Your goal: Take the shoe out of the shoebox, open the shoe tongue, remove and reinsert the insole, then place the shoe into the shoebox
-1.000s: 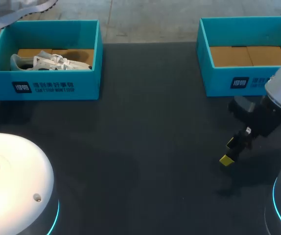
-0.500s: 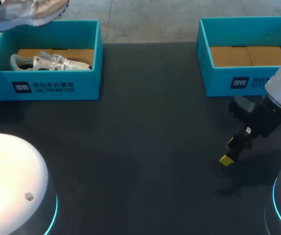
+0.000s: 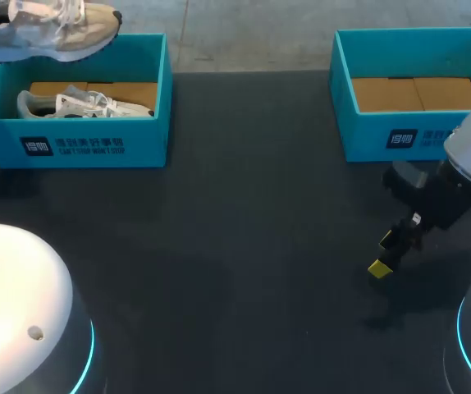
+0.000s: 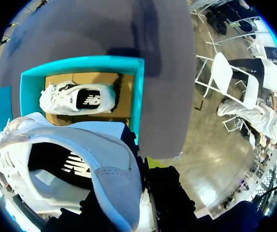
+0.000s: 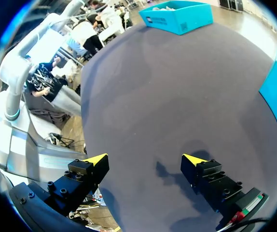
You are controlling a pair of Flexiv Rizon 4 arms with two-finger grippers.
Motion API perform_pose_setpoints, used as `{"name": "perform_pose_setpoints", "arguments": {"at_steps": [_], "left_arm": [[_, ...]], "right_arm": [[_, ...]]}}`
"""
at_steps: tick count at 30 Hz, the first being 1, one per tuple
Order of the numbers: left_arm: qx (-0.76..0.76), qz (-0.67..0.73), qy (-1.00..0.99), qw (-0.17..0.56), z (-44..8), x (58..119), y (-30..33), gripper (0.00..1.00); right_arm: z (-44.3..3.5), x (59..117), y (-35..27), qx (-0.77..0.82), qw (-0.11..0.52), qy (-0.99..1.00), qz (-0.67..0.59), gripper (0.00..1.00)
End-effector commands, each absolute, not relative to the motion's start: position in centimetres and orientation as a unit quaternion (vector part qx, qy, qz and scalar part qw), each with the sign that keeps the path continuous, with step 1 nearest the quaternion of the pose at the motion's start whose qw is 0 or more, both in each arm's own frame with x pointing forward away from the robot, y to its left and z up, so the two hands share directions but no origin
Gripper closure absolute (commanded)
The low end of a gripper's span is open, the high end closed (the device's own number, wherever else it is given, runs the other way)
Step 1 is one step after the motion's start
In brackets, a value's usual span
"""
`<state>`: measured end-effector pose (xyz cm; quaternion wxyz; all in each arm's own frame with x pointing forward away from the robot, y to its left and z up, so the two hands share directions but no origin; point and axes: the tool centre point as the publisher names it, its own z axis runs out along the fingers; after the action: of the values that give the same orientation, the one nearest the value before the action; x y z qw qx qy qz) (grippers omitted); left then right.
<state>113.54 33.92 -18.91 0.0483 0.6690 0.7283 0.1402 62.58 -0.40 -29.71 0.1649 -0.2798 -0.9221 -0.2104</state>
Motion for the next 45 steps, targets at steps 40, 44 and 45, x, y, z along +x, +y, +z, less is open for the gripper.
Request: {"name": "perform_pose_setpoints", "arguments": {"at_steps": [40, 44, 45], "left_arm": [[0.680, 0.145, 0.717, 0.045, -26.6, 119.2, 30.6, 1.00], [0.685, 0.140, 0.714, 0.040, -27.5, 119.3, 30.5, 1.00], [0.685, 0.139, 0.714, 0.040, -27.7, 119.3, 30.5, 1.00]], "right_arm": [[-29.7, 62.5, -0.4, -0.280, 0.164, -0.922, -0.210, 0.00], [-29.7, 62.5, -0.4, -0.280, 0.164, -0.922, -0.210, 0.00], [-29.7, 62.5, -0.4, -0.280, 0.164, -0.922, -0.210, 0.00]]}}
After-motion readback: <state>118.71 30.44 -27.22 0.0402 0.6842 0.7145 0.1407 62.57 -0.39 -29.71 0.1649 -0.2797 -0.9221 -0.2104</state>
